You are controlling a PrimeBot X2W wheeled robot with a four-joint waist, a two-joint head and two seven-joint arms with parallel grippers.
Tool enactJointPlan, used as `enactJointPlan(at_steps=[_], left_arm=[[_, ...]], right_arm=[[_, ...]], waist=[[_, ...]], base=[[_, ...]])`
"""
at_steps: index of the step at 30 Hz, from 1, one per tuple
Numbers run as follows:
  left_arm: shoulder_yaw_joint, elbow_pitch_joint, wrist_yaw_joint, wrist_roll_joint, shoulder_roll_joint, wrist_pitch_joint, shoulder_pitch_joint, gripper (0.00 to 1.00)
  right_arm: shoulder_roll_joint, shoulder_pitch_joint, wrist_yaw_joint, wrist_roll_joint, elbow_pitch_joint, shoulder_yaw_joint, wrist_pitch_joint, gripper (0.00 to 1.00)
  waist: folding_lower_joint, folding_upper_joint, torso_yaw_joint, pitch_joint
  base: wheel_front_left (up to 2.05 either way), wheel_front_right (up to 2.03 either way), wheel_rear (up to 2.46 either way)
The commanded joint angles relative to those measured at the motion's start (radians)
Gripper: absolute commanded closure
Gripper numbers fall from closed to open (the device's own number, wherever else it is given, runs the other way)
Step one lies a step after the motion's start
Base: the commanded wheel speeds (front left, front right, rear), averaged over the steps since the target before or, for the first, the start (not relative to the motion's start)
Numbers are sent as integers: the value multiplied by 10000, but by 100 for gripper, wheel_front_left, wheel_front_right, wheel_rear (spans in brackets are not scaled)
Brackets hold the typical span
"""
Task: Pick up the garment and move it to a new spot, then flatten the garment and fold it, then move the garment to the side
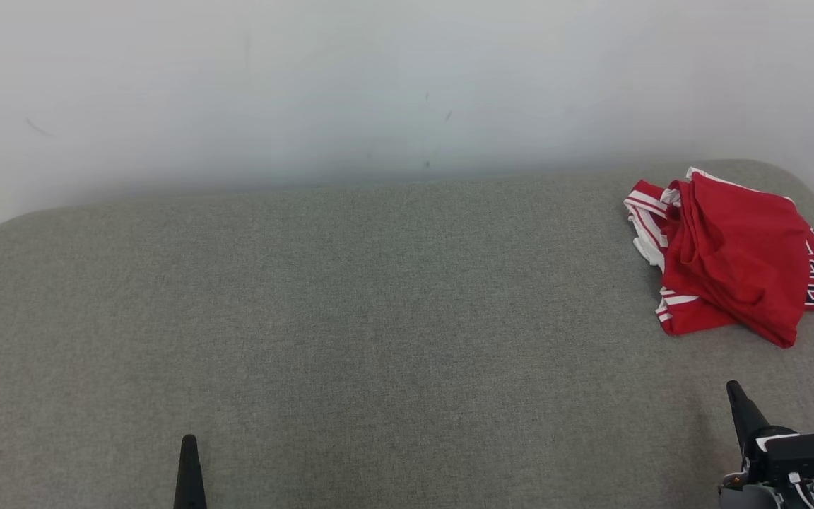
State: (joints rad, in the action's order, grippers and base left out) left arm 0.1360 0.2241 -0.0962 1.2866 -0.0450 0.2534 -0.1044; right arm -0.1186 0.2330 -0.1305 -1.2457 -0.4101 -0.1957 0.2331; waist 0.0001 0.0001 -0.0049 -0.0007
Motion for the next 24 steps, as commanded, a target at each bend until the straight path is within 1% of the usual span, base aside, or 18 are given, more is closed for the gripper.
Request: enactJointPlan(at_steps=[1,24], left_arm=[[39,20,-69,305,-68,40,-168,100],[408,360,-242,2206,-76,37,-453,100]], right_arm=[[-73,142,-3,-246,-1,-100,100,100],[-88,476,-4,-2042,-309,-941,1039,100]], waist=[[0,-1,2,3],[-1,-1,31,54]], base=[[0,0,0],[0,0,0]])
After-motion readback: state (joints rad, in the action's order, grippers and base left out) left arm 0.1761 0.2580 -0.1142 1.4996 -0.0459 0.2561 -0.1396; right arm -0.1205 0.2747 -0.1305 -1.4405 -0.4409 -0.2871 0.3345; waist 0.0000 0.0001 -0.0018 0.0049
